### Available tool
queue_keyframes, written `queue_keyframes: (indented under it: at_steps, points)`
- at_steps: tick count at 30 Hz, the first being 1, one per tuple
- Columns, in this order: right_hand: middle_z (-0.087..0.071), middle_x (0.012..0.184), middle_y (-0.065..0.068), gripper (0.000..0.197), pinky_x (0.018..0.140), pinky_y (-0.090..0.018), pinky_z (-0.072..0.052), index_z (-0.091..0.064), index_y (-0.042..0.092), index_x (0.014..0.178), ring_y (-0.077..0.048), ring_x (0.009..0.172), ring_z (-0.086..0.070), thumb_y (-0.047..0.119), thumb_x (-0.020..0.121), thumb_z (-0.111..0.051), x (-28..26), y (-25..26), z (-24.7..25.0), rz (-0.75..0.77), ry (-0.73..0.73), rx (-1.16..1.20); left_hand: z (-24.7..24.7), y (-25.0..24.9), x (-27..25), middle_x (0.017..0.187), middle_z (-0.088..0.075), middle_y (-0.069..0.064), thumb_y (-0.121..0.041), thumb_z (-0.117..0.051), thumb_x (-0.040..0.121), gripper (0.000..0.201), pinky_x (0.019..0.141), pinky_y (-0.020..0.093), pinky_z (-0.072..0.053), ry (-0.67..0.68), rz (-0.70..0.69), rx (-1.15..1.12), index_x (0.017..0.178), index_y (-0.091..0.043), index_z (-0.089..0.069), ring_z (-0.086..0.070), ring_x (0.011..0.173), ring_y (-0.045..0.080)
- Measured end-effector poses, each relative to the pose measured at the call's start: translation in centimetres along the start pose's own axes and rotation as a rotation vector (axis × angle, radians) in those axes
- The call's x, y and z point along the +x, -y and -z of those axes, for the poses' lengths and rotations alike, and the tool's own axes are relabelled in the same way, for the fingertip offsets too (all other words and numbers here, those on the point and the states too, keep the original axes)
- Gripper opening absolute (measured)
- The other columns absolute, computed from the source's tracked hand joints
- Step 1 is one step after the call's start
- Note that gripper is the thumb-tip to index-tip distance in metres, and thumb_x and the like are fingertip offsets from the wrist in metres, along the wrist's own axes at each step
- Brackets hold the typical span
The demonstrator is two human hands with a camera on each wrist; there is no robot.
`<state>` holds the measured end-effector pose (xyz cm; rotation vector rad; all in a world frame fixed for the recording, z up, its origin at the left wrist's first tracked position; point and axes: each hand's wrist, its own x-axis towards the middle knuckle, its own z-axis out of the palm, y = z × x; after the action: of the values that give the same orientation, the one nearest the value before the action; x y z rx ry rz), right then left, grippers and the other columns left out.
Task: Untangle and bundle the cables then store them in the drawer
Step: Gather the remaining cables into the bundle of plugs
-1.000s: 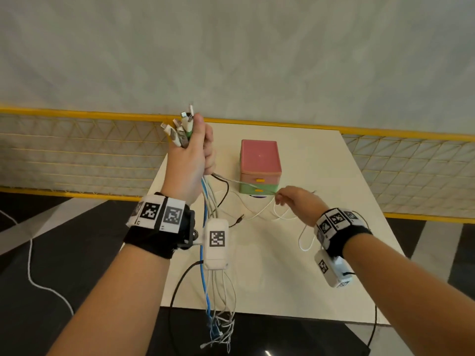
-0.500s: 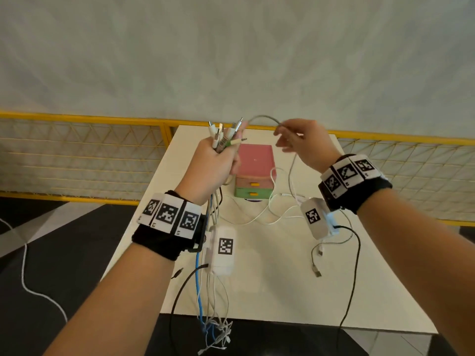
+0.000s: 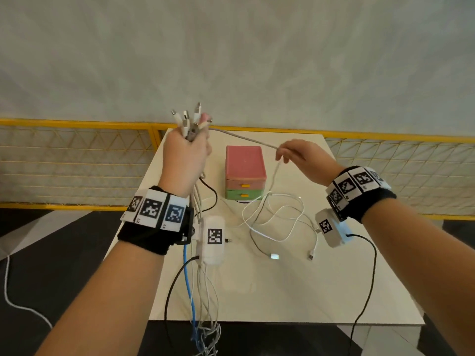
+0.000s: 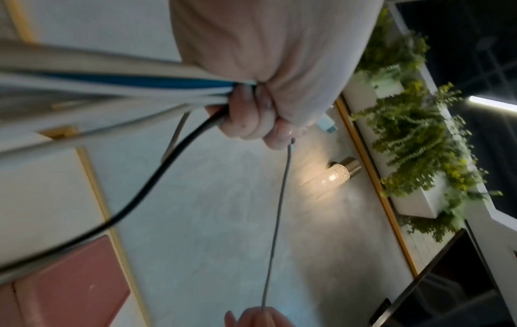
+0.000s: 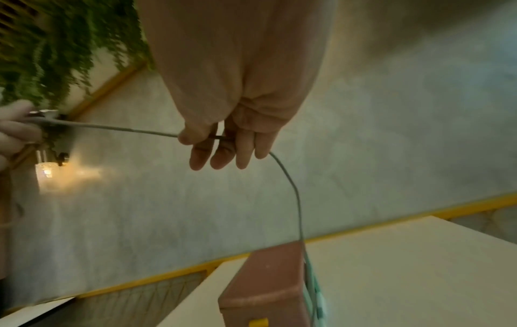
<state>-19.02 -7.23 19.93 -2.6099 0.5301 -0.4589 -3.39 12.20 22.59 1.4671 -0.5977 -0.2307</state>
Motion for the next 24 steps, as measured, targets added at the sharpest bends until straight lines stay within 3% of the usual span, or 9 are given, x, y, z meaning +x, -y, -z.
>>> queue_keyframes:
  at_steps: [5, 7, 9, 12, 14, 16, 19, 21, 24]
  points:
    - [-0.060, 0.078, 0.002, 0.026, 0.067, -0.017, -0.037, -0.063, 0.018, 0.088, -0.015, 0.072, -0.052, 0.026, 0.100, -0.041, -0.2, 1.4, -0.2, 0.001, -0.003, 0.002, 0.3, -0.1, -0.8, 0.055, -0.047, -0.011, -0.026, -0.075, 0.084, 0.013, 0.041, 0.020, -0.033, -0.048, -0.064, -0.144, 0.090, -0.031, -0.065, -0.036, 0.044, 0.009]
    - [-0.065, 0.083, 0.001, 0.025, 0.087, -0.013, -0.035, -0.066, 0.017, 0.089, -0.009, 0.070, -0.053, 0.025, 0.099, -0.044, 0.3, 2.4, -0.1, 0.078, -0.020, -0.050, 0.0, -0.3, -1.3, 0.058, -0.046, -0.008, -0.021, -0.072, 0.086, 0.022, 0.042, 0.022, -0.035, -0.065, -0.136, -0.188, 0.103, -0.034, -0.065, -0.035, 0.045, 0.011]
    - [-0.066, 0.080, 0.002, 0.025, 0.113, -0.027, -0.016, -0.068, 0.014, 0.090, -0.003, 0.066, -0.052, 0.021, 0.098, -0.045, 0.8, 3.2, 0.0, 0.131, -0.005, -0.121, -0.4, -0.9, -1.8, 0.056, -0.043, -0.006, -0.020, -0.062, 0.094, 0.027, 0.041, 0.024, -0.035, -0.059, -0.233, -0.221, 0.120, -0.030, -0.061, -0.034, 0.041, 0.011]
    - [-0.054, 0.062, 0.012, 0.026, 0.119, -0.042, -0.006, -0.069, 0.012, 0.092, -0.014, 0.061, -0.046, 0.020, 0.098, -0.045, 1.2, 4.1, 0.0, 0.109, -0.074, -0.243, -0.7, -1.8, -2.4, 0.047, -0.040, -0.010, -0.022, -0.051, 0.101, 0.037, 0.043, 0.024, -0.038, -0.065, -0.329, -0.171, 0.136, -0.035, -0.045, -0.038, 0.036, 0.010]
    - [-0.051, 0.059, 0.012, 0.026, 0.119, -0.045, -0.007, -0.070, 0.013, 0.098, -0.020, 0.060, -0.043, 0.021, 0.098, -0.046, 1.3, 4.7, 0.3, 0.056, -0.146, -0.307, -0.8, -2.1, -2.7, 0.046, -0.044, -0.013, -0.024, -0.050, 0.101, 0.037, 0.046, 0.022, -0.041, -0.050, -0.351, -0.151, 0.131, -0.044, -0.043, -0.042, 0.036, 0.009]
    - [-0.064, 0.072, 0.003, 0.026, 0.119, -0.047, -0.005, -0.070, 0.013, 0.100, -0.022, 0.067, -0.057, 0.022, 0.098, -0.046, 1.4, 5.3, 0.6, 0.071, -0.152, -0.339, -1.0, -2.0, -3.0, 0.046, -0.051, -0.014, -0.024, -0.051, 0.101, 0.030, 0.046, 0.019, -0.040, -0.011, -0.338, -0.140, 0.116, -0.050, -0.051, -0.044, 0.035, 0.009]
    - [-0.057, 0.071, 0.010, 0.024, 0.117, -0.050, -0.002, -0.070, 0.008, 0.094, -0.014, 0.069, -0.055, 0.020, 0.095, -0.049, 1.2, 6.8, 0.6, 0.264, -0.145, -0.244, -1.9, -1.6, -3.1, 0.047, -0.059, -0.010, -0.029, -0.054, 0.099, 0.015, 0.051, 0.018, -0.040, 0.132, -0.215, -0.012, 0.096, -0.032, -0.068, -0.047, 0.038, 0.011]
    - [-0.048, 0.067, 0.011, 0.031, 0.116, -0.050, -0.003, -0.068, 0.005, 0.092, -0.010, 0.063, -0.045, 0.024, 0.093, -0.044, 1.1, 7.7, 0.7, 0.385, -0.189, -0.230, -2.4, -1.3, -3.0, 0.043, -0.058, -0.003, -0.037, -0.054, 0.099, 0.039, 0.051, 0.016, -0.039, 0.242, -0.108, 0.206, 0.068, -0.016, -0.067, -0.049, 0.040, 0.004]
    - [-0.058, 0.074, 0.004, 0.037, 0.117, -0.046, -0.003, -0.066, 0.005, 0.095, -0.015, 0.069, -0.055, 0.029, 0.094, -0.038, 1.0, 7.6, 1.0, 0.414, -0.180, -0.248, -2.1, -1.2, -2.7, 0.038, -0.054, -0.007, -0.040, -0.055, 0.096, 0.041, 0.046, 0.015, -0.038, 0.322, -0.032, 0.307, 0.064, -0.017, -0.063, -0.047, 0.037, 0.002]
